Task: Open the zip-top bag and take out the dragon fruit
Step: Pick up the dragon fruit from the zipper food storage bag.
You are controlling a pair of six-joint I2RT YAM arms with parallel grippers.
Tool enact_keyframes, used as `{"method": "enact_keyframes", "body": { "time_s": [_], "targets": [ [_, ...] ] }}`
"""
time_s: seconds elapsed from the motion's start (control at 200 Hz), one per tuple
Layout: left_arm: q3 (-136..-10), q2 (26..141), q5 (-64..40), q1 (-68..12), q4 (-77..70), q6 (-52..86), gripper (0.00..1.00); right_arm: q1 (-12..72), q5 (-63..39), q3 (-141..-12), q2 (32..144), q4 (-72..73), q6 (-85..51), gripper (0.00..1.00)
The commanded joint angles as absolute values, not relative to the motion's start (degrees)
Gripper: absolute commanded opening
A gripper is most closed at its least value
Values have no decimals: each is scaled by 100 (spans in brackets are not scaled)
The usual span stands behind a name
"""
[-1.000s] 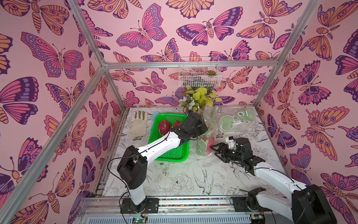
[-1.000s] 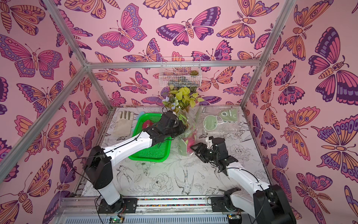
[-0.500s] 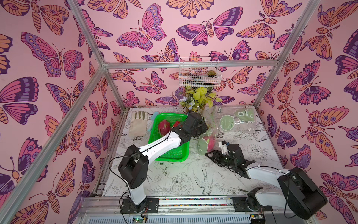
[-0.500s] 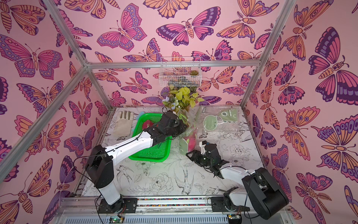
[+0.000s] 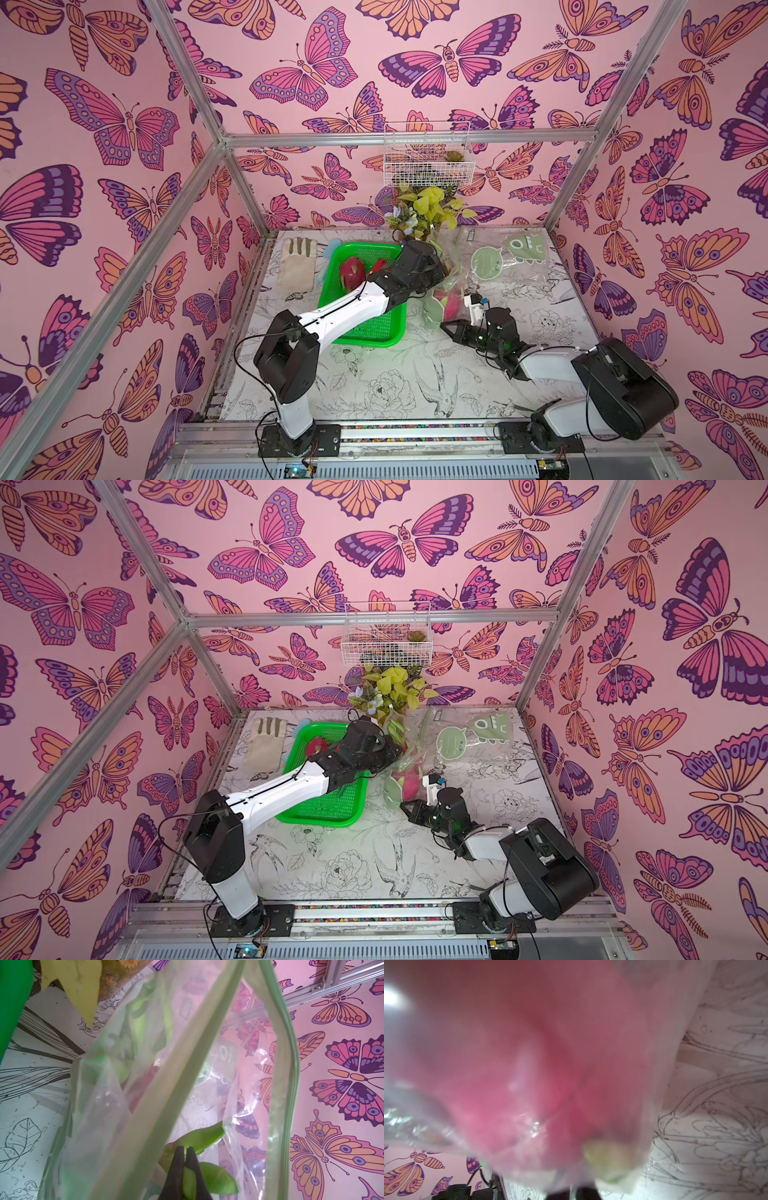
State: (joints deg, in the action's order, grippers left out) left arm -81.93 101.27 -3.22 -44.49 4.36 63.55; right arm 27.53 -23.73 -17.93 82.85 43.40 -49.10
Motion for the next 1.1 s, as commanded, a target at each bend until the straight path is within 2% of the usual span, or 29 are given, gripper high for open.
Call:
{"method": "enact_keyframes", "body": {
  "time_s": [0.0,0.456,0.816,1.097],
  "targets": [
    [-8279,10040,-402,-4439,126,6373,0,2794,-2262,-1746,8285,4547,-4760,0],
    [-9395,9845,-806,-4353,1163,5465,0,2742,-1519,-1513,7561,2646,-4249,0],
    [-9905,9546,-903,-4107,1832,5034,0,2451,-1510,-1349,7450,2435,-4184,0],
    [-10771,9517,-1090,-3986,2627,4497,0,2135,-1605,-1292,7385,2282,-4101,0]
  ]
}}
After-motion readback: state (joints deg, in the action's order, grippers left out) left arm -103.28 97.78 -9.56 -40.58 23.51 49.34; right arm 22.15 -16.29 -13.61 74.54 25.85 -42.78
